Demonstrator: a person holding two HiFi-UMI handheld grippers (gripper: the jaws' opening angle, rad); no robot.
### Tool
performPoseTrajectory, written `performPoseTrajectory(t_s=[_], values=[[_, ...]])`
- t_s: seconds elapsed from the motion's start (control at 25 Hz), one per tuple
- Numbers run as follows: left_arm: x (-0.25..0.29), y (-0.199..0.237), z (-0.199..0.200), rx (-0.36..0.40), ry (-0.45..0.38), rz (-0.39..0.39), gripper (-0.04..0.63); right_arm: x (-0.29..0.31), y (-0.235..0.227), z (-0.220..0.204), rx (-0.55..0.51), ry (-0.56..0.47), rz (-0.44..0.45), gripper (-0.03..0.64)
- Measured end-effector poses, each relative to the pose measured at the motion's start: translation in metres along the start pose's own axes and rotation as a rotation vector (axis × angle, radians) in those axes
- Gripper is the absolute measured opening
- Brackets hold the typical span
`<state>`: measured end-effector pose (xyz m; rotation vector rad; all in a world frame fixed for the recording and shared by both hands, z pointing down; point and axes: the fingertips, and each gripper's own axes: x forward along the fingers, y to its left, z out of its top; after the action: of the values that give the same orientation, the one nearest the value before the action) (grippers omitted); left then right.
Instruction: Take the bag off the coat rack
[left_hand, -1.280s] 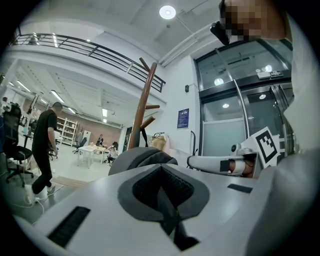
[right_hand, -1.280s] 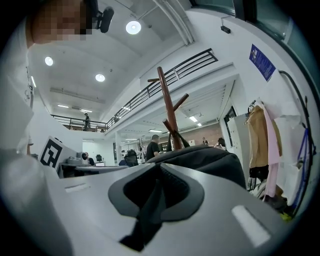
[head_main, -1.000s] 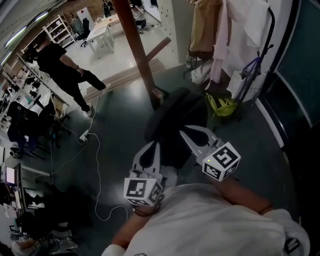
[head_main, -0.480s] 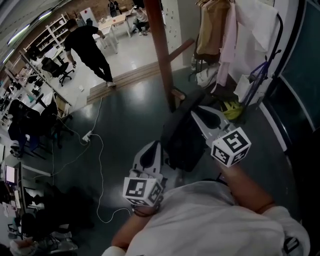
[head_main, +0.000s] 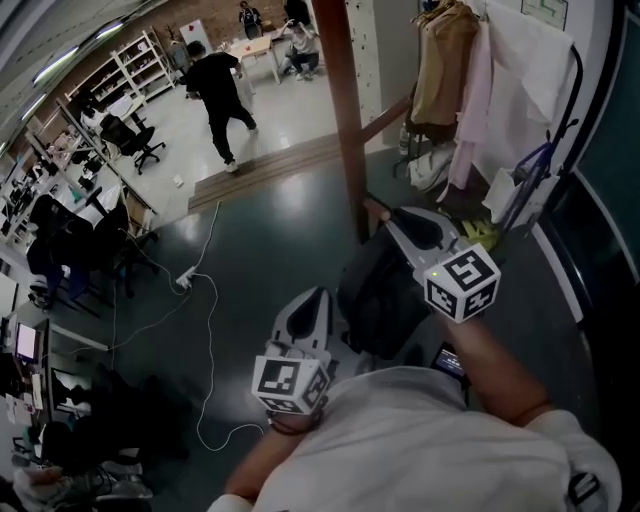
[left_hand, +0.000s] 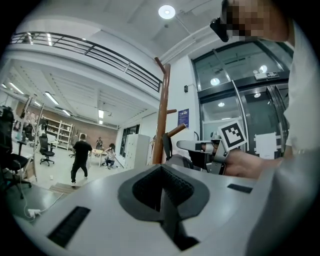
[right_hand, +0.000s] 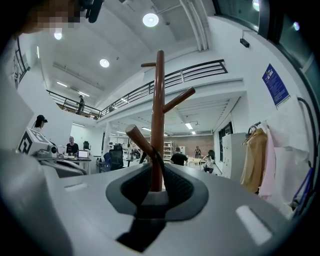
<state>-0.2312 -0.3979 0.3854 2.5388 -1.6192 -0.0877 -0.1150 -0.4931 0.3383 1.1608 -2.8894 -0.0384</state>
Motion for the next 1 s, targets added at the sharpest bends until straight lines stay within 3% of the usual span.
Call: performPoseTrajectory(t_s=[0.44, 0.68, 1.0], values=[[0.024, 0.017, 0.000, -0.015, 0.006, 0.008, 0.002, 0.033, -0.007, 0.002, -0.058, 0.029, 0.035, 0.048], [0.035, 0.022, 0.001, -0.025, 0.003, 0.008, 0.002, 0.046, -0.007, 0.000, -0.170, 0.108, 0.062, 0.048], [0.038, 0.029, -0.001, -0.069, -0.002, -0.004, 0.002, 0.059, -0.007, -0.001, -0.135, 0.138, 0.102, 0.048]])
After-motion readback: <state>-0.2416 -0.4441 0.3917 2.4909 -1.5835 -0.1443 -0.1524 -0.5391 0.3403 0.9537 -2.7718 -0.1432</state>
